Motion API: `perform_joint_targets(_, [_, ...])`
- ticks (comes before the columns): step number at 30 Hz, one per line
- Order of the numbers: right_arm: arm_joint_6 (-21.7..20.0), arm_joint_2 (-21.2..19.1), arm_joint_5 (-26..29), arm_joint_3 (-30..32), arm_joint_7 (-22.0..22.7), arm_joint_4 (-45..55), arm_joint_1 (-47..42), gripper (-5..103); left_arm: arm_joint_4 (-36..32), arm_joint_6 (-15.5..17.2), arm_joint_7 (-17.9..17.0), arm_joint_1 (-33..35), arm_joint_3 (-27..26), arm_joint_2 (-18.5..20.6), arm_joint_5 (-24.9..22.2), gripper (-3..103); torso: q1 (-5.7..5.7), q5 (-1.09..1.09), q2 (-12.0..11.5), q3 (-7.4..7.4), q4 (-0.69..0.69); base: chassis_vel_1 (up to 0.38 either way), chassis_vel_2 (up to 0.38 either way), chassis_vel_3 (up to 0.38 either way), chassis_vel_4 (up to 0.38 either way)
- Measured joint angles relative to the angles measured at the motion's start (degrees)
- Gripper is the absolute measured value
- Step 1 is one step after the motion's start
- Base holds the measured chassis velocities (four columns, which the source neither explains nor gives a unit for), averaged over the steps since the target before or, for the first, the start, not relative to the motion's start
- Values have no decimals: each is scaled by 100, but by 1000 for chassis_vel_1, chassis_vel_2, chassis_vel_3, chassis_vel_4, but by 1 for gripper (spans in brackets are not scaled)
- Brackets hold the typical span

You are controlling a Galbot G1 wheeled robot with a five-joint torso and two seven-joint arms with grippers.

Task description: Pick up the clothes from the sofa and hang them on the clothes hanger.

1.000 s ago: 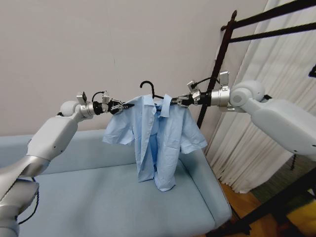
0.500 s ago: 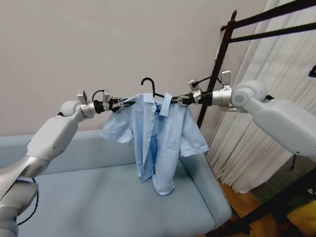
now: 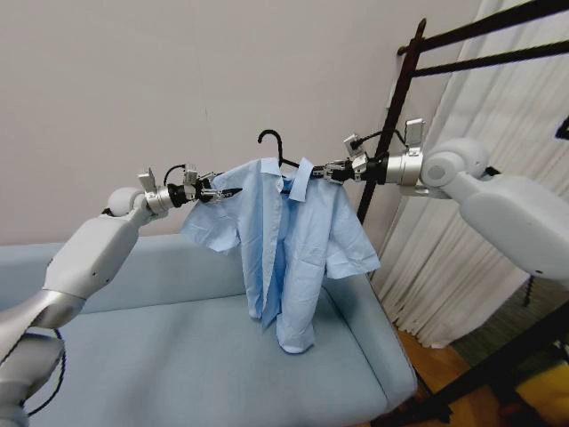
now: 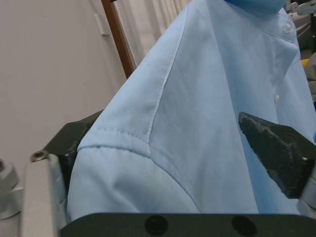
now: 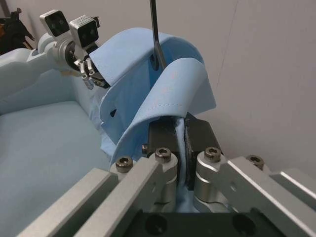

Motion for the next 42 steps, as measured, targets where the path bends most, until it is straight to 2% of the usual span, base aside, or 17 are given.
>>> perform_joint_targets(1, [10, 10, -8, 28, 8, -23, -7, 2, -38, 22, -109, 27, -25, 20, -24, 95, 0, 0, 0, 0, 0, 0, 0, 0, 0])
perform_joint_targets(4, [22, 39, -23, 158, 44, -84, -43, 2, -135, 84, -435, 117, -93, 68, -73, 99, 0, 0, 0, 0, 0, 0, 0, 0, 0])
perform_joint_targets(5, [22, 39, -23, 158, 44, -84, -43, 2, -135, 84, -435, 117, -93, 68, -73, 99, 0, 0, 0, 0, 0, 0, 0, 0, 0])
perform_joint_targets(10, [31, 48, -21, 312, 97, -127, -101, 2, -269, 179, -1011, 281, -248, 107, -92, 100, 0, 0, 0, 0, 0, 0, 0, 0, 0])
perform_joint_targets(11, [31, 48, -21, 312, 97, -127, -101, 2, -269, 179, -1011, 281, -248, 107, -92, 100, 0, 0, 0, 0, 0, 0, 0, 0, 0])
perform_joint_targets(13, [44, 48, -21, 364, 158, -126, -143, 2, -341, 215, -1255, 346, -304, 112, -88, 100, 0, 0, 0, 0, 0, 0, 0, 0, 0])
perform_joint_targets(14, [55, 54, -7, 436, 281, -109, -200, 2, -488, 287, -1615, 465, -383, 129, -105, 100, 0, 1, 0, 0, 0, 0, 0, 0, 0])
perform_joint_targets(15, [57, 62, 16, 486, 357, -98, -235, 2, -569, 331, -1763, 529, -430, 140, -105, 100, 0, 0, 0, 0, -1, 0, 0, 0, 0])
perform_joint_targets(17, [58, 71, 30, 520, 404, -92, -257, 2, -649, 364, -1878, 592, -477, 154, -104, 100, 0, 0, 0, 0, -1, 0, 0, 0, 0])
perform_joint_targets(18, [58, 83, 46, 562, 450, -92, -281, 2, -759, 406, -2077, 690, -537, 179, -102, 100, 0, 1, 0, 0, 0, 0, 0, 0, 0])
perform_joint_targets(21, [58, 94, 51, 580, 467, -94, -286, 2, -844, 438, -2275, 765, -574, 202, -102, 100, 0, 0, 0, 0, 0, 0, 0, 0, 0])
perform_joint_targets(24, [58, 108, 64, 599, 469, -107, -288, 2, -1000, 470, -2633, 878, -617, 269, -134, 100, 0, 0, 0, 0, 0, 0, 0, 0, 0])
perform_joint_targets(30, [58, 119, 83, 614, 465, -108, -299, 2, -1089, 495, -2724, 961, -647, 339, -154, 100, 0, 0, 0, 0, 0, 0, 0, 0, 0])
perform_joint_targets(35, [58, 107, 98, 615, 464, -114, -302, 2, -1183, 580, -2663, 1060, -764, 426, -159, 100, 0, 0, 0, 0, 0, 0, 0, 0, 0])
perform_joint_targets(36, [58, 99, 113, 615, 465, -114, -303, 2, -1222, 609, -2631, 1094, -797, 470, -152, 103, 0, 0, 0, 0, 0, 0, 0, 0, 0])
perform_joint_targets(40, [57, 114, 148, 611, 472, -107, -293, 2, -1233, 634, -2604, 1112, -804, 491, -105, 98, 0, 0, 0, 0, 0, 0, 0, 0, 0])
perform_joint_targets(42, [49, 166, 171, 596, 497, -112, -249, 2, -1239, 651, -2599, 1113, -804, 491, -87, 89, 0, 0, 0, 0, 0, 0, 0, 0, 0])
